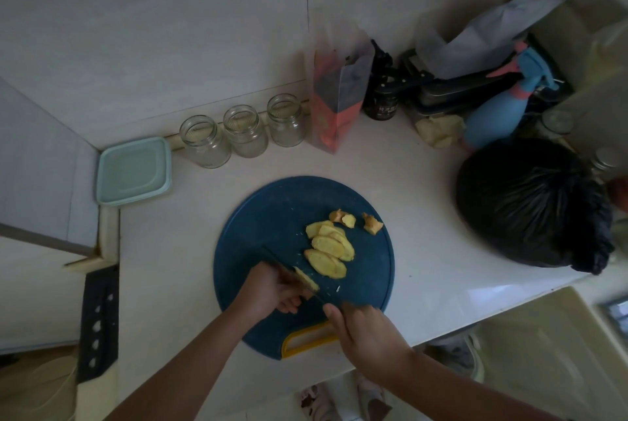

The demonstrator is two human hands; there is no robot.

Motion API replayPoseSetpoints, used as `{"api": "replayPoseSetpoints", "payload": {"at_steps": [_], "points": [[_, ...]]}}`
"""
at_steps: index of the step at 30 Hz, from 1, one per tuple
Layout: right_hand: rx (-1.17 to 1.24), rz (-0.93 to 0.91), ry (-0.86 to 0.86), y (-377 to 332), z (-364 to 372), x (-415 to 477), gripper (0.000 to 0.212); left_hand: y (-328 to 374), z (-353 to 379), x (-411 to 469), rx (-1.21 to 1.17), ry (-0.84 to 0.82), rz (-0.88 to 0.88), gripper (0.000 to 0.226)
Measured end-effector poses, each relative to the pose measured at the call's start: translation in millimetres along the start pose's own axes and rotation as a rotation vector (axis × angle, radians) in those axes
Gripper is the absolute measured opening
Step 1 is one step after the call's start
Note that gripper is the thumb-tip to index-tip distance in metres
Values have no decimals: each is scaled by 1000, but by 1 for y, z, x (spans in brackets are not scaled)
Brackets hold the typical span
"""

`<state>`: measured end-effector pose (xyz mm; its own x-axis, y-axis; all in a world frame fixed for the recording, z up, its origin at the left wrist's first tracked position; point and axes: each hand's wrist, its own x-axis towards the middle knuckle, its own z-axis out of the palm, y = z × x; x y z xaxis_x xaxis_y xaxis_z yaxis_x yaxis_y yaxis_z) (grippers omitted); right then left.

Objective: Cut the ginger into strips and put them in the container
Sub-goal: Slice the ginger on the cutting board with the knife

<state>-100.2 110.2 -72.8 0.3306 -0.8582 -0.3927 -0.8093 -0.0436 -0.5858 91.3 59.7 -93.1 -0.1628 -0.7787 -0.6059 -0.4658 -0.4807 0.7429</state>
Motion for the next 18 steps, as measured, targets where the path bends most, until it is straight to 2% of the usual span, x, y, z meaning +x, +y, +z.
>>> {"api": "replayPoseSetpoints", "payload": {"at_steps": [9, 11, 14, 18], "points": [[-152, -14, -23, -1, 6, 2, 102, -7, -1, 4, -58, 10, -33, 8], [-165, -9, -45, -3, 4, 4, 88, -7, -2, 3, -49, 2, -33, 8], [-153, 14, -74, -5, 0, 7, 53, -4, -4, 3, -46, -12, -29, 10], [-81, 39, -99, -7, 1, 10, 45, -3, -2, 1, -40, -13, -7, 12]]}}
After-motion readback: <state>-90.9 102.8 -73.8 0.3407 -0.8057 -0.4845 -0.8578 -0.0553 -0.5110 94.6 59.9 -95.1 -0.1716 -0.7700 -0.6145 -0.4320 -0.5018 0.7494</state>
